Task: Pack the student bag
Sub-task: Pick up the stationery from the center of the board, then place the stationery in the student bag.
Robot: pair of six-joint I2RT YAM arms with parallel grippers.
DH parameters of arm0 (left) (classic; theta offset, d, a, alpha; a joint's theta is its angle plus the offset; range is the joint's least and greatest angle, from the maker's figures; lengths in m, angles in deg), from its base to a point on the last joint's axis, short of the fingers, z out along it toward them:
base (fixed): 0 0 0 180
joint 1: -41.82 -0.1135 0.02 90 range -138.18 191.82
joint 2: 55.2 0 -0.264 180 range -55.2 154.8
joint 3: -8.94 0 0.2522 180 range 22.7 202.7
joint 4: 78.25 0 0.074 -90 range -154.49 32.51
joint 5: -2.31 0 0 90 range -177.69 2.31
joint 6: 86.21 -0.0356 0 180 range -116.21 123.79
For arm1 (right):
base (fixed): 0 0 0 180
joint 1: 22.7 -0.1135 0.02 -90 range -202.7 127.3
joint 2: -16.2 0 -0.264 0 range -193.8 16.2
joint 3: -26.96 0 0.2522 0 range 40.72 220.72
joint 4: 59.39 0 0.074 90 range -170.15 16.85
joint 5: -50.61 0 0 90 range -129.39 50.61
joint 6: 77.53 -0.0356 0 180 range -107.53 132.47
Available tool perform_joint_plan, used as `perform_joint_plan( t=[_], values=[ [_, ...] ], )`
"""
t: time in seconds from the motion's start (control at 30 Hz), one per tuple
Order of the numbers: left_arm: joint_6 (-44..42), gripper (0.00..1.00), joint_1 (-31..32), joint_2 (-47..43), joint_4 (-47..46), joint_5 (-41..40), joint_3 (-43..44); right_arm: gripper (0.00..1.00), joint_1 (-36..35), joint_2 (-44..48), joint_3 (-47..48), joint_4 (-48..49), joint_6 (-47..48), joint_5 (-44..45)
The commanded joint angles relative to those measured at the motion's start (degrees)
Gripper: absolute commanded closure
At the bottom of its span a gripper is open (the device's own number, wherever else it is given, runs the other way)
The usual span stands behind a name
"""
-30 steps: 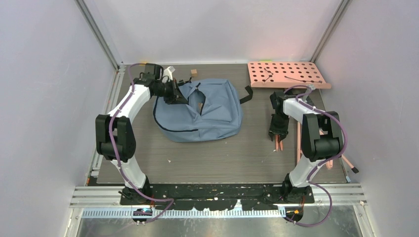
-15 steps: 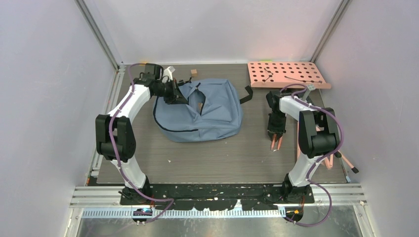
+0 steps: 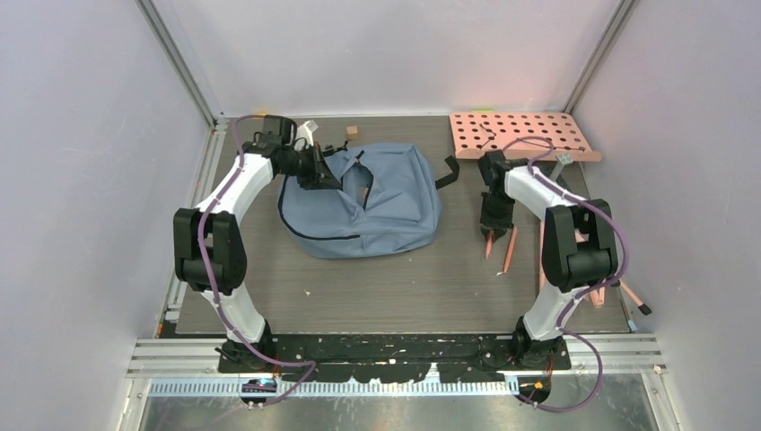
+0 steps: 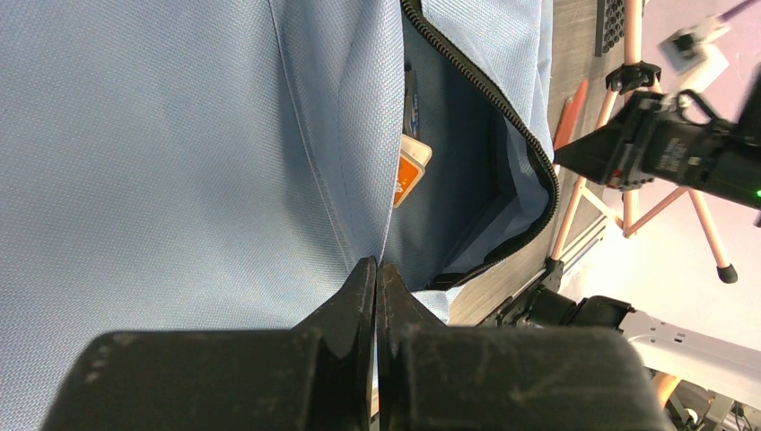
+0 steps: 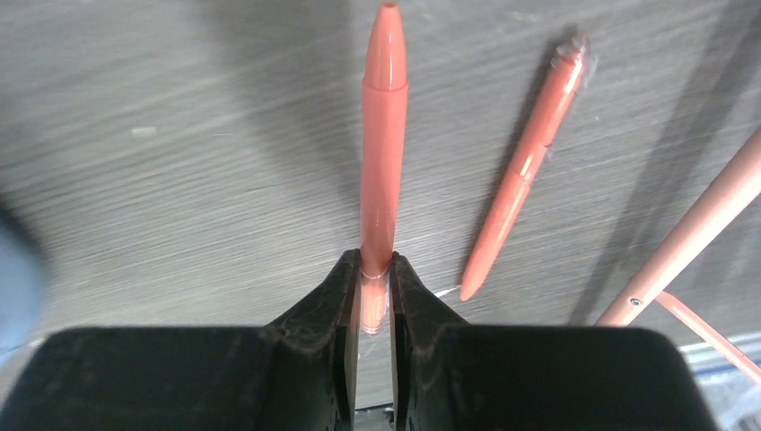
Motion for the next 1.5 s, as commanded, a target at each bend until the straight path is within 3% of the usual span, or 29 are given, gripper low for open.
perform_joint_plan(
  t=[0.0, 0.23, 0.47, 0.67, 0.87, 1.07, 1.27, 1.47],
  values=[
    [-0.2, 1.0, -1.1, -2.3, 0.0, 0.9, 2.1, 0.99, -3.6, 6.6, 9.2, -1.4, -1.1, -2.7],
    [0.4, 1.0, -1.1, -2.6, -0.9, 1.6, 1.9, 0.99, -12.9, 2.2, 29.4, -4.7, -3.9, -9.5],
    [0.6, 1.0, -1.1, -3.4, -1.8, 2.1, 0.9, 0.99, -24.0, -9.1, 56.3, -9.2, -6.9, -14.8],
    [0.9, 1.0, -1.0, -3.2, -2.4, 2.6, 0.9, 0.99, -29.2, -18.9, 74.0, -15.2, -7.3, -19.3],
    [1.2, 1.0, -1.1, -3.5, -2.8, 2.9, 0.8, 0.99, -29.6, -24.2, 76.7, -15.2, -6.9, -23.0],
    [1.3, 1.0, -1.1, -3.8, -2.9, 3.1, 0.4, 0.99, -30.3, -24.0, 71.8, -8.8, -4.4, -18.9],
    [1.3, 1.0, -1.0, -4.0, -2.9, 3.2, 0.4, 1.0, -30.4, -28.8, 78.0, -7.1, 0.7, -13.3],
    [1.6, 1.0, -1.1, -4.0, -3.1, 3.3, 0.4, 0.99, -31.1, -31.1, 76.1, -7.1, 5.8, -11.0]
  ],
)
